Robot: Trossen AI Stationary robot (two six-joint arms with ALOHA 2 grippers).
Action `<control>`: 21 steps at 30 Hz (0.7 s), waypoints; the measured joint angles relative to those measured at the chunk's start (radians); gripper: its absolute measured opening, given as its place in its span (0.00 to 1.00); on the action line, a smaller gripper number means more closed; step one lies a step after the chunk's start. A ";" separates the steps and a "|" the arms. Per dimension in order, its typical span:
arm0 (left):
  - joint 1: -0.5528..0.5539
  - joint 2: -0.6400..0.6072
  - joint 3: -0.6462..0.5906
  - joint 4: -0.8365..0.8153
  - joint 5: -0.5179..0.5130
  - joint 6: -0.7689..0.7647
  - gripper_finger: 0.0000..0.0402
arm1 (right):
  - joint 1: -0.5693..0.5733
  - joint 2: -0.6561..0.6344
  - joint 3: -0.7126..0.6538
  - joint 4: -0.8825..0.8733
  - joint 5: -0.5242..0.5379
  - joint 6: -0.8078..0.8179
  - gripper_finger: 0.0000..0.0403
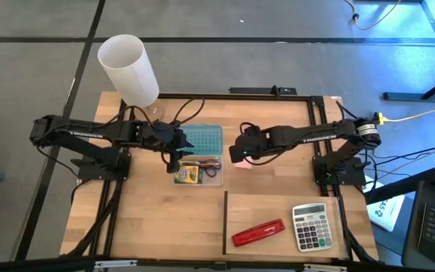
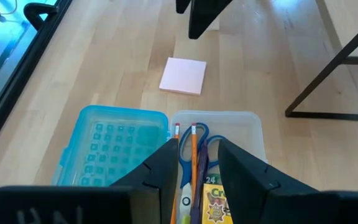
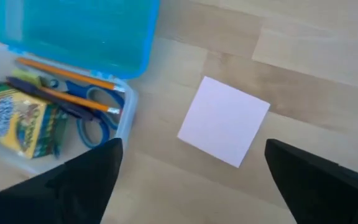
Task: Pack school essentials
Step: Put the pink sticky notes into the blue supply box
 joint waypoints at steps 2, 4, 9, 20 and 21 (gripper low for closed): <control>0.000 0.000 0.000 0.001 0.000 0.000 0.27 | 0.000 0.023 0.000 0.000 0.000 0.027 0.98; 0.000 0.000 0.000 -0.001 0.000 0.000 0.27 | 0.000 0.046 0.000 0.000 -0.002 0.045 0.98; 0.000 0.000 0.000 0.000 0.000 0.000 0.27 | 0.000 0.099 0.000 -0.001 -0.025 0.067 0.98; 0.000 0.000 0.000 0.000 0.000 0.000 0.27 | -0.001 0.127 0.000 0.008 -0.027 0.097 0.99; 0.000 0.000 0.000 0.000 0.000 0.000 0.27 | -0.001 0.135 0.000 0.010 -0.027 0.100 0.99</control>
